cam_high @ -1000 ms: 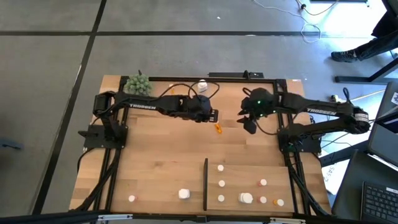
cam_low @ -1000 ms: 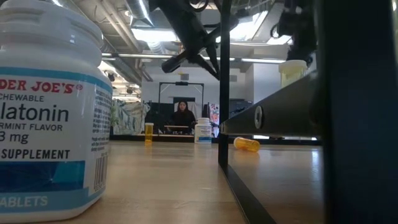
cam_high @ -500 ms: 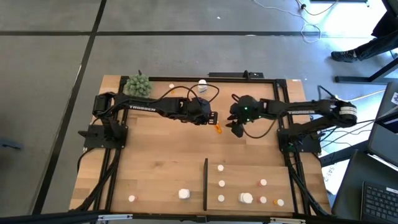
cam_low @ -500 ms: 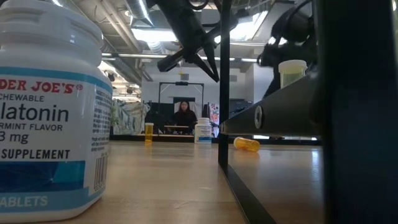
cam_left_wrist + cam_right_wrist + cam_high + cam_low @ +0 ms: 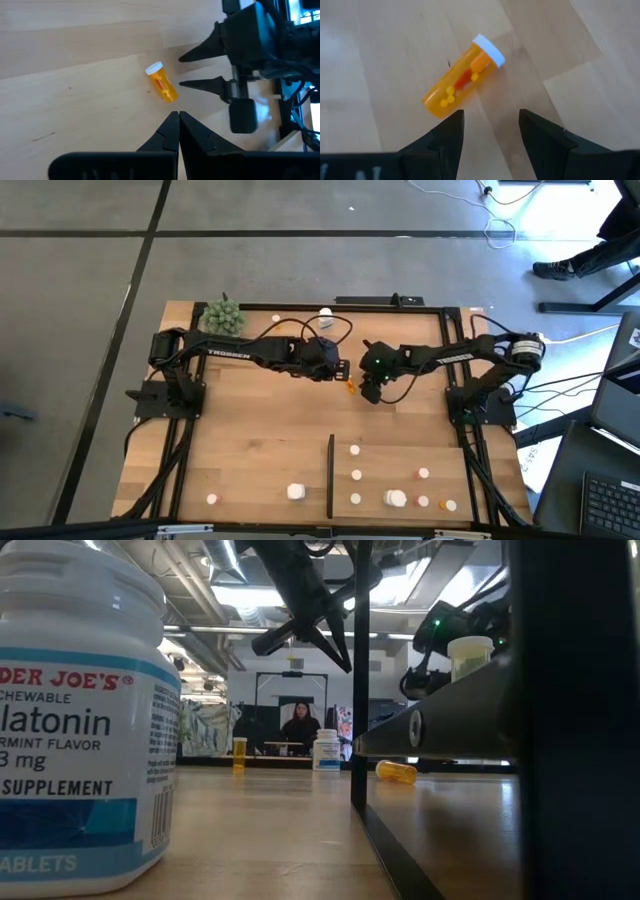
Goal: Pick and place medicine bottles onto shelf by color
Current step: Put the bottom orange pill bottle on the shelf aligned with the other orange pill bottle
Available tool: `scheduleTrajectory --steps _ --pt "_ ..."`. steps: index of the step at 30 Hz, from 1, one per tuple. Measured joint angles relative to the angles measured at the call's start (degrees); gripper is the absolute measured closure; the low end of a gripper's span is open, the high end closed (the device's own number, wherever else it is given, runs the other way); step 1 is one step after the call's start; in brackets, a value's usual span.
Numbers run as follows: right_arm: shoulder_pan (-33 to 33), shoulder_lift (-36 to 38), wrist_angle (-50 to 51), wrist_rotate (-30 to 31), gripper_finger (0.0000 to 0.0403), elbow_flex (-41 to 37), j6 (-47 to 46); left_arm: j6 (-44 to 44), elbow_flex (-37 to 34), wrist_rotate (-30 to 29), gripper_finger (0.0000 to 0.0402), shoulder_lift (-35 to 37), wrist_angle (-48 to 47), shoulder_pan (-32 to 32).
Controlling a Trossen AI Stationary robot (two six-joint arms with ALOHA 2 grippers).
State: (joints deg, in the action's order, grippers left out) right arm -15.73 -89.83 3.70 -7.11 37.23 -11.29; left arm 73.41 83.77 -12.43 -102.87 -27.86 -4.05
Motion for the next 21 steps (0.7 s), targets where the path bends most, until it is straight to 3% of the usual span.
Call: scheduleTrajectory --steps 8,21 --pt "0.0 -4.2 -4.6 -0.2 0.0211 0.2 -0.4 -0.2 0.0 0.0 0.0399 0.0 0.0 0.0" --pt "2.2 -4.8 -12.6 -0.6 0.0211 0.0 -0.3 -0.5 0.0 0.0 0.0399 0.0 -0.1 0.0"
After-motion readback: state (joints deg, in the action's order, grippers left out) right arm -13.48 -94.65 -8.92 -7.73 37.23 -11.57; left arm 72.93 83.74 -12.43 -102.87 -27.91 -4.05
